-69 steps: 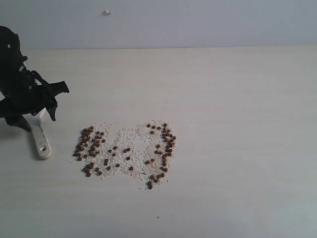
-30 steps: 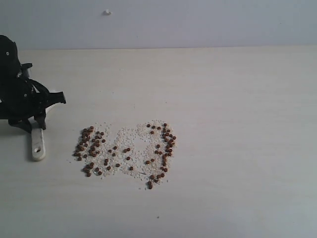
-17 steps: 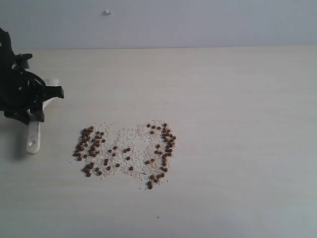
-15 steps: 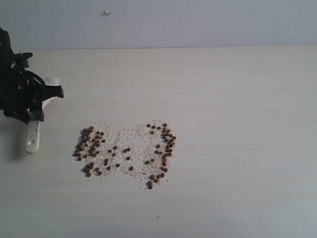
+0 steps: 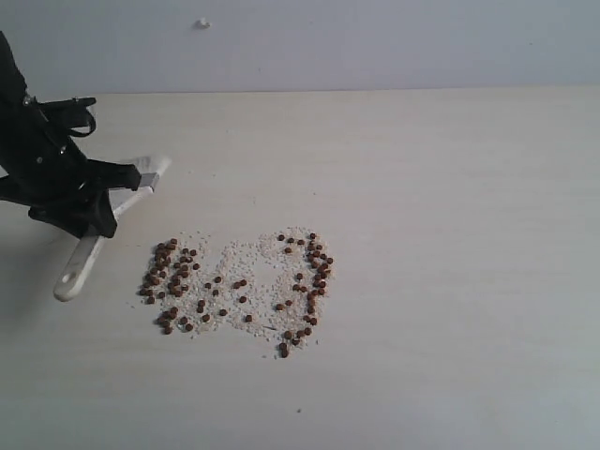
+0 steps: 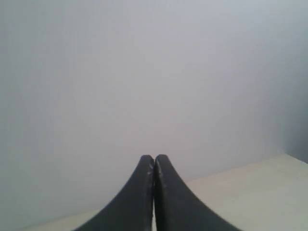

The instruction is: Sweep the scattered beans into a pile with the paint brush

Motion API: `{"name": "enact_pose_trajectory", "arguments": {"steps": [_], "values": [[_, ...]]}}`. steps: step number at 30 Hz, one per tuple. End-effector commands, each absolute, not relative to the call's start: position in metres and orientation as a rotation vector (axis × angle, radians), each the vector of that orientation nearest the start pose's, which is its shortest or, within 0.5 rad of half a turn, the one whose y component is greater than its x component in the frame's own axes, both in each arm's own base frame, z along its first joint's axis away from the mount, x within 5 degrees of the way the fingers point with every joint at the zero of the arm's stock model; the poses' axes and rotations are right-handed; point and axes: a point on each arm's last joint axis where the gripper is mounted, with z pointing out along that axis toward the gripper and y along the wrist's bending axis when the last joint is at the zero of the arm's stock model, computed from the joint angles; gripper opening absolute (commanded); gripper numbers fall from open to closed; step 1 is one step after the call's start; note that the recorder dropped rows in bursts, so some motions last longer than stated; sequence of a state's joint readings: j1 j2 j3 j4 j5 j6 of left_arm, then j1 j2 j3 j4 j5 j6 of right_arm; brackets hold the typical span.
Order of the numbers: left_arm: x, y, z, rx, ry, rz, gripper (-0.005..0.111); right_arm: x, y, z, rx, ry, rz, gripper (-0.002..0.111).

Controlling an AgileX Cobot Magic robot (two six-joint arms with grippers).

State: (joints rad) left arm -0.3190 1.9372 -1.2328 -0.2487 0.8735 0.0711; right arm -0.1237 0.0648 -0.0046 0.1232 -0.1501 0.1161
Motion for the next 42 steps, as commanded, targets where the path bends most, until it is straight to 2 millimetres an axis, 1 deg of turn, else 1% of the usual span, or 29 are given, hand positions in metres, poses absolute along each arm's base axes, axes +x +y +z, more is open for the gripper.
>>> {"name": "enact_pose_trajectory", "arguments": {"steps": [1, 6, 8, 10, 11, 12, 14, 15, 16, 19, 22, 24, 25, 27, 28, 30, 31, 32, 33, 35, 38, 40, 42], "values": [[0.333, -0.14, 0.171, 0.45, 3.092, -0.473, 0.0, 0.057, -0.01, 0.231, 0.363, 1.252, 0.204, 0.0], [0.33, -0.141, 0.172, 0.502, 3.112, -0.495, 0.0, 0.057, -0.011, 0.232, 0.401, 1.233, 0.257, 0.0], [0.329, -0.143, 0.173, 0.545, 3.103, -0.538, 0.0, 0.056, -0.009, 0.235, 0.342, 1.22, 0.218, 0.0], [0.327, -0.146, 0.174, 0.584, 3.096, -0.605, 0.0, 0.057, -0.005, 0.238, 0.279, 1.199, 0.224, 0.0], [0.325, -0.148, 0.175, 0.597, 3.099, -0.639, 0.0, 0.056, 0.001, 0.243, 0.198, 1.16, 0.24, 0.0], [0.323, -0.15, 0.177, 0.634, 3.103, -0.692, 0.0, 0.057, 0.015, 0.25, -0.02, 1.107, 0.233, 0.0], [0.321, -0.15, 0.177, 0.652, 3.112, -0.71, 0.0, 0.057, 0.028, 0.262, -0.237, 1.062, 0.189, 0.0], [0.32, -0.15, 0.178, 0.659, 3.12, -0.715, 0.0, 0.061, 0.032, 0.275, -0.31, 1.058, 0.166, 0.0], [0.32, -0.15, 0.179, 0.665, 3.126, -0.719, 0.0, 0.065, 0.033, 0.284, -0.357, 1.069, 0.141, 0.0], [0.319, -0.151, 0.183, 0.68, 3.137, -0.739, 0.0, 0.088, 0.033, 0.311, -0.404, 1.118, 0.117, 0.0], [0.32, -0.152, 0.188, 0.694, 3.129, -0.752, 0.0, 0.123, 0.032, 0.338, -0.45, 1.149, 0.143, 0.0], [0.322, -0.153, 0.193, 0.711, 3.116, -0.763, 0.0, 0.15, 0.035, 0.351, -0.573, 1.168, 0.133, 0.0], [0.323, -0.154, 0.195, 0.71, 3.108, -0.77, 0.0, 0.161, 0.038, 0.352, -0.678, 1.183, 0.109, 0.0], [0.327, -0.155, 0.201, 0.722, 3.079, -0.772, 0.0, 0.187, 0.045, 0.35, -0.917, 1.216, 0.095, 0.0], [0.329, -0.156, 0.203, 0.733, 3.061, -0.778, 0.0, 0.197, 0.049, 0.348, -0.991, 1.232, 0.119, 0.0], [0.333, -0.159, 0.21, 0.764, 3.013, -0.801, 0.0, 0.221, 0.061, 0.338, -1.182, 1.265, 0.157, 0.0], [0.334, -0.16, 0.212, 0.768, 3.004, -0.804, 0.0, 0.231, 0.067, 0.328, -1.316, 1.284, 0.155, 0.0], [0.335, -0.16, 0.214, 0.769, 2.996, -0.803, 0.0, 0.24, 0.074, 0.322, -1.389, 1.286, 0.176, 0.0], [0.335, -0.16, 0.215, 0.77, 2.99, -0.806, 0.0, 0.25, 0.082, 0.313, -1.409, 1.302, 0.217, 0.0], [0.336, -0.162, 0.216, 0.798, 2.965, -0.823, 0.0, 0.264, 0.095, 0.3, -1.478, 1.278, 0.219, 0.003], [0.336, -0.163, 0.218, 0.859, 2.923, -0.847, 0.0, 0.282, 0.118, 0.284, -1.597, 1.198, 0.174, 0.014], [0.336, -0.164, 0.218, 0.866, 2.914, -0.86, 0.0, 0.292, 0.135, 0.275, -1.647, 1.171, 0.163, 0.025], [0.336, -0.166, 0.219, 0.849, 2.904, -0.898, 0.0, 0.298, 0.154, 0.268, -1.706, 1.11, 0.175, 0.037]]}}
